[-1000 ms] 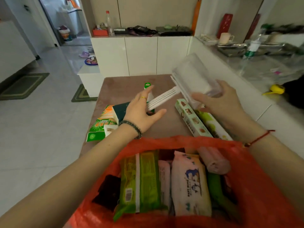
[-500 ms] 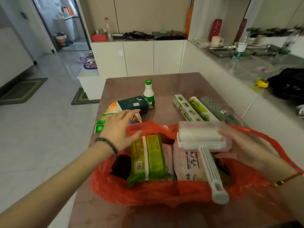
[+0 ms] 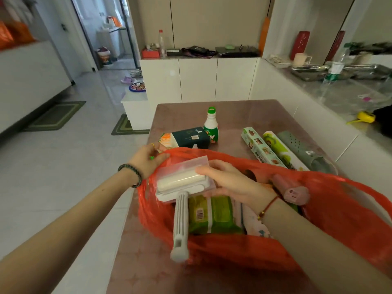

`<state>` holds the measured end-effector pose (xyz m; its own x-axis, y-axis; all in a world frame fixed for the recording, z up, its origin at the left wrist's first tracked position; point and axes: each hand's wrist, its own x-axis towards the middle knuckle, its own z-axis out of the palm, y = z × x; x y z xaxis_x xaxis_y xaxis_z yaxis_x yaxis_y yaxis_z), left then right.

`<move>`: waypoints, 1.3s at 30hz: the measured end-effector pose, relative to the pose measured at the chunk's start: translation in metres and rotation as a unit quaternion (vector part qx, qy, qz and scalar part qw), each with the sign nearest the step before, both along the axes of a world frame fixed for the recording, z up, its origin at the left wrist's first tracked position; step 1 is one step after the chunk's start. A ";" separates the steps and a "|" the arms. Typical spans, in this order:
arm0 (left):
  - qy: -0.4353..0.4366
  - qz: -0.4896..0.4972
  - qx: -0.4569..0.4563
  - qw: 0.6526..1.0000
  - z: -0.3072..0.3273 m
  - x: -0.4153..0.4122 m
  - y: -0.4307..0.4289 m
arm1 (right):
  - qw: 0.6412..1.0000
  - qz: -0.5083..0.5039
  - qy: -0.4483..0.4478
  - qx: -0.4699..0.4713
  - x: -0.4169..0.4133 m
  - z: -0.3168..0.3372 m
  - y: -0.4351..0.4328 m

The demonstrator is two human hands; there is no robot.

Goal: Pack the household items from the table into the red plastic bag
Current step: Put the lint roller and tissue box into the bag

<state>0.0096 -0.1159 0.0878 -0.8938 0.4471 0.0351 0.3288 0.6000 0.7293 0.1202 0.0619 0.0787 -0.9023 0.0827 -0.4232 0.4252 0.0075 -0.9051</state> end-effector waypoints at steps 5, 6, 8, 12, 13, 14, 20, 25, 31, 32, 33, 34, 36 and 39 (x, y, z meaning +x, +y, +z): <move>-0.032 -0.020 0.071 0.997 0.000 0.002 0.000 | 0.998 -0.021 -0.039 0.039 -0.037 -0.010 0.016; -0.029 -0.021 0.083 0.996 0.000 0.003 0.002 | 0.998 -0.012 -0.047 0.037 -0.043 -0.011 0.015; -0.027 -0.024 0.092 0.995 -0.002 0.003 0.004 | 0.997 -0.008 -0.040 0.062 -0.054 -0.013 0.007; -0.050 -0.025 0.121 0.991 -0.008 -0.001 0.005 | 0.970 0.060 -0.001 0.237 -0.064 -0.015 -0.015; -0.053 -0.029 0.127 0.990 -0.009 -0.002 0.004 | 0.953 0.087 0.010 0.290 -0.064 -0.015 -0.018; -0.055 -0.039 0.135 0.989 -0.010 -0.002 0.005 | 0.933 0.112 0.017 0.342 -0.063 -0.014 -0.021; -0.120 -0.199 0.095 0.968 -0.007 -0.006 -0.008 | 0.887 0.257 -0.001 0.383 -0.071 -0.004 0.005; -0.187 -0.173 -0.008 0.967 0.003 -0.026 -0.030 | 0.869 0.385 -0.023 0.309 -0.059 0.048 0.066; -0.256 0.038 0.126 0.958 0.015 -0.077 0.016 | 0.989 0.111 0.062 0.074 -0.126 0.062 0.106; -0.264 0.058 0.139 0.953 0.011 -0.088 0.027 | 0.995 0.073 0.056 0.048 -0.142 0.052 0.109; -0.279 0.079 0.146 0.946 0.005 -0.098 0.039 | 0.998 0.049 0.041 0.031 -0.157 0.041 0.110; -0.294 0.095 0.153 0.939 -0.001 -0.108 0.050 | 0.999 0.034 0.021 0.026 -0.170 0.029 0.111; -0.321 0.130 0.161 0.924 -0.017 -0.127 0.069 | 0.999 0.010 -0.025 0.035 -0.196 0.001 0.113; -0.328 0.174 0.167 0.913 -0.045 -0.156 0.096 | 0.994 -0.042 -0.086 0.045 -0.232 -0.045 0.118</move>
<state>-0.1461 -0.0202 0.0426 -0.8577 0.1950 -0.4757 -0.4121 0.2925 0.8629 -0.1116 0.1801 0.0334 -0.8059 0.1995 -0.5575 0.5757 0.0440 -0.8165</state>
